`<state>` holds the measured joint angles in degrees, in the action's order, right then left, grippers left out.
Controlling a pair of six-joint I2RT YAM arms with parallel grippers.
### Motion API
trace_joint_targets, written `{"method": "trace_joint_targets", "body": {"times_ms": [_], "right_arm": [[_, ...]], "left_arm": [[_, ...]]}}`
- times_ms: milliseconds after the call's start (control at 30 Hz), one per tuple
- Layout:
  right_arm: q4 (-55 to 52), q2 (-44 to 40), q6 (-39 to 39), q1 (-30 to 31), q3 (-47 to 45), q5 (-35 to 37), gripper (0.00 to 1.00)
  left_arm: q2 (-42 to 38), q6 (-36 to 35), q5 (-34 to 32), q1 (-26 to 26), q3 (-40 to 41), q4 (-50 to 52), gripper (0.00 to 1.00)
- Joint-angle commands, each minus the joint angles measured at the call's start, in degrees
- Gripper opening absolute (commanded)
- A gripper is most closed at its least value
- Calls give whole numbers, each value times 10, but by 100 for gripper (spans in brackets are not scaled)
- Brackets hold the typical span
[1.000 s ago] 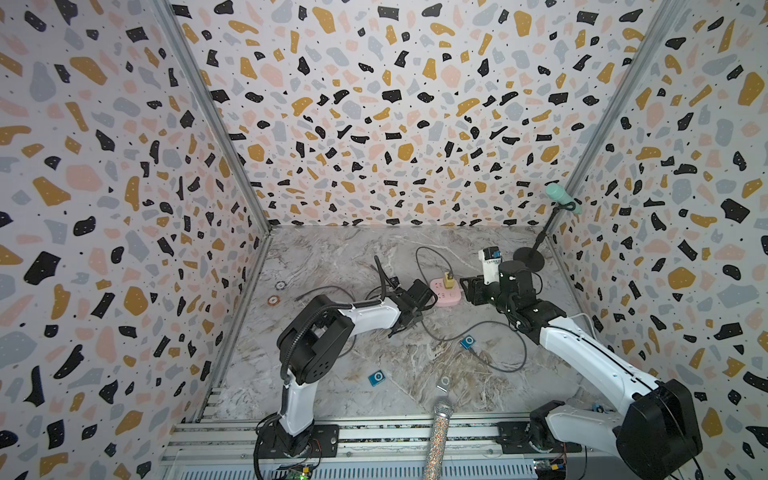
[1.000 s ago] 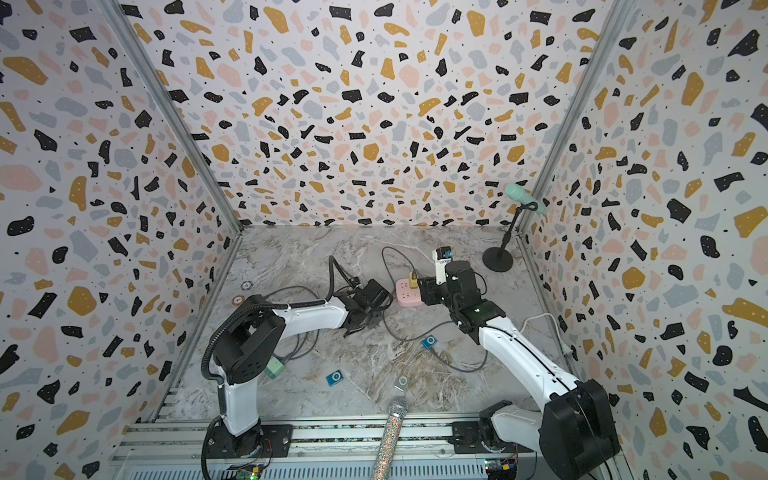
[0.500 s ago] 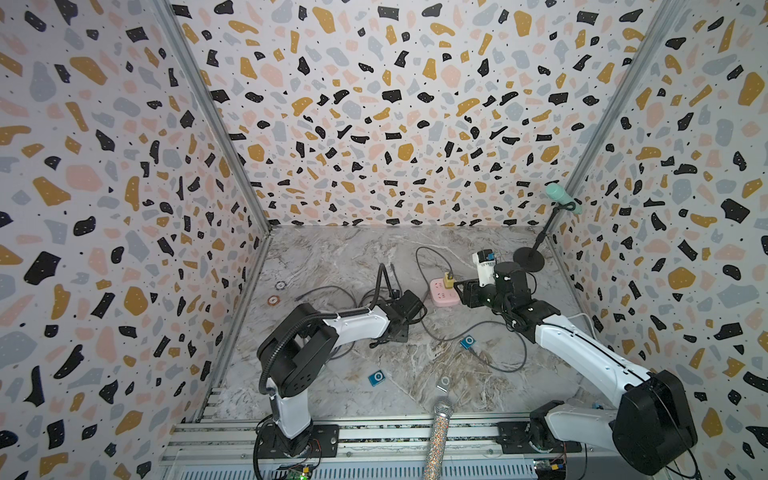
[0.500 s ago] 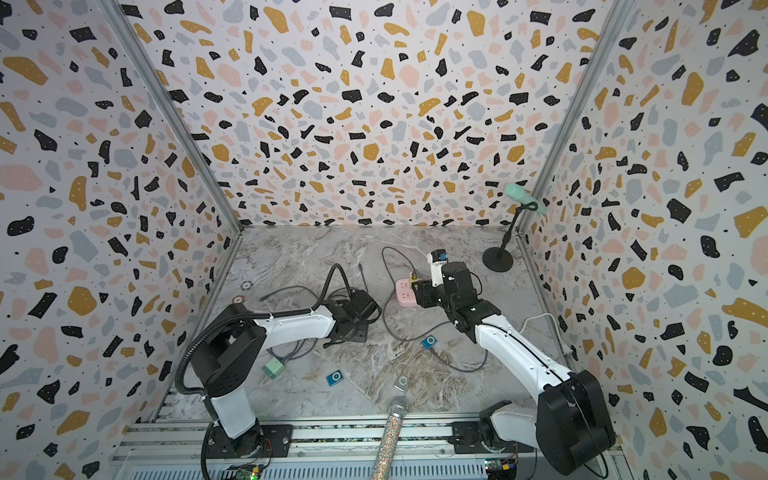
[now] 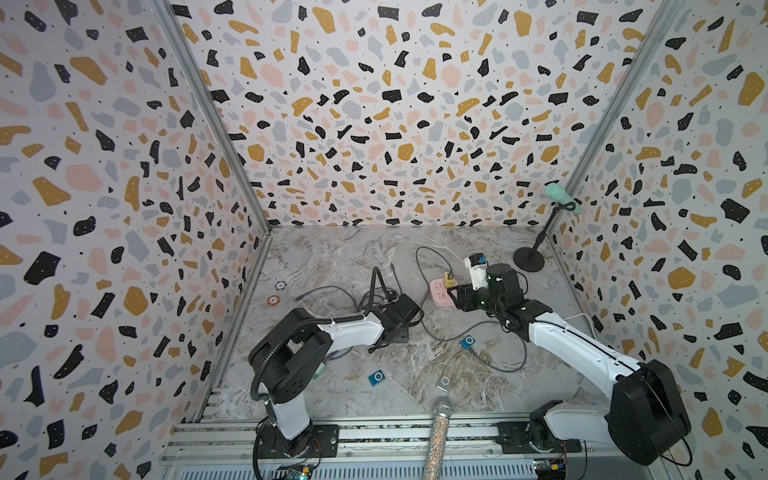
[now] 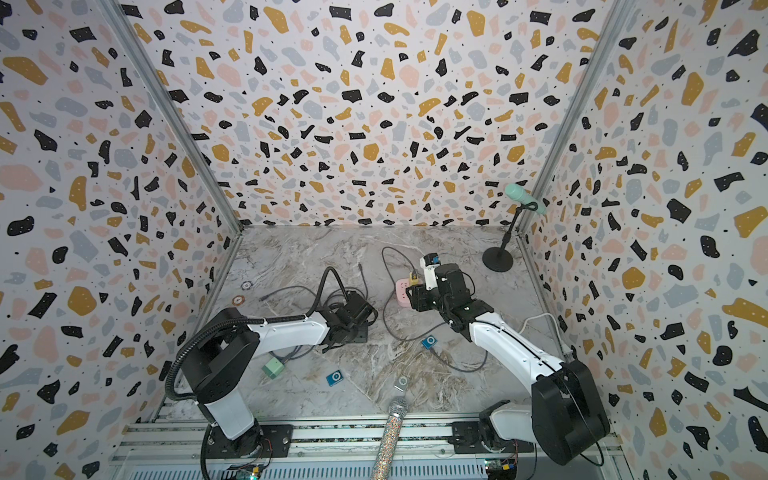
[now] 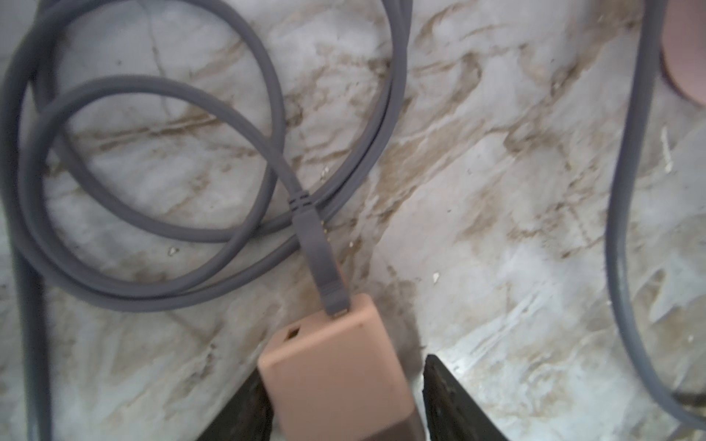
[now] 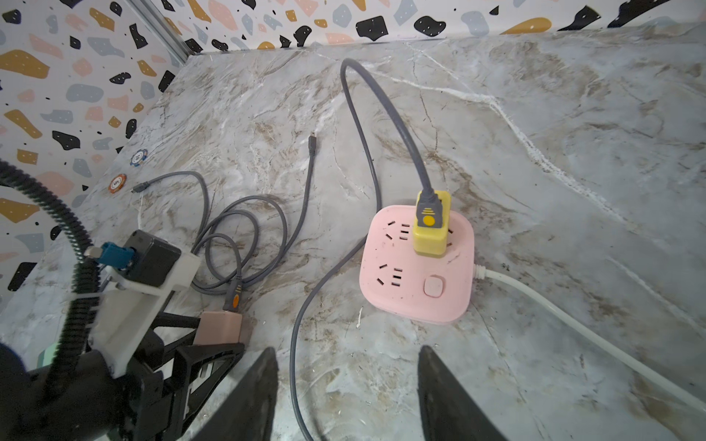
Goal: Charge mp3
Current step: Pick up the plug from the center of the board.
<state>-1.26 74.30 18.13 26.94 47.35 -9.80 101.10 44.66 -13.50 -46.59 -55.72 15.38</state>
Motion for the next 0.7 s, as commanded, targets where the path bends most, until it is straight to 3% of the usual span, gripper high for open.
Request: {"method": "trace_joint_targets", "body": {"times_ms": [0,200,333,567,667], "right_arm": [[2,3,4,7,15,-6,59],[-6,19,-6,14,20,-9,59],[-6,40,-21,14,28,-56,59],[37,99,-27,21,42,-254,60],[39,120,-33,38,53,-285,61]], "left_arm": [[23,39,31,1,11,-33,60],[3,56,48,7,52,-29,43],[-35,-16,42,12,76,-24,26],[-175,-181,12,24,116,-70,26],[-211,-212,22,29,119,-86,26]]}}
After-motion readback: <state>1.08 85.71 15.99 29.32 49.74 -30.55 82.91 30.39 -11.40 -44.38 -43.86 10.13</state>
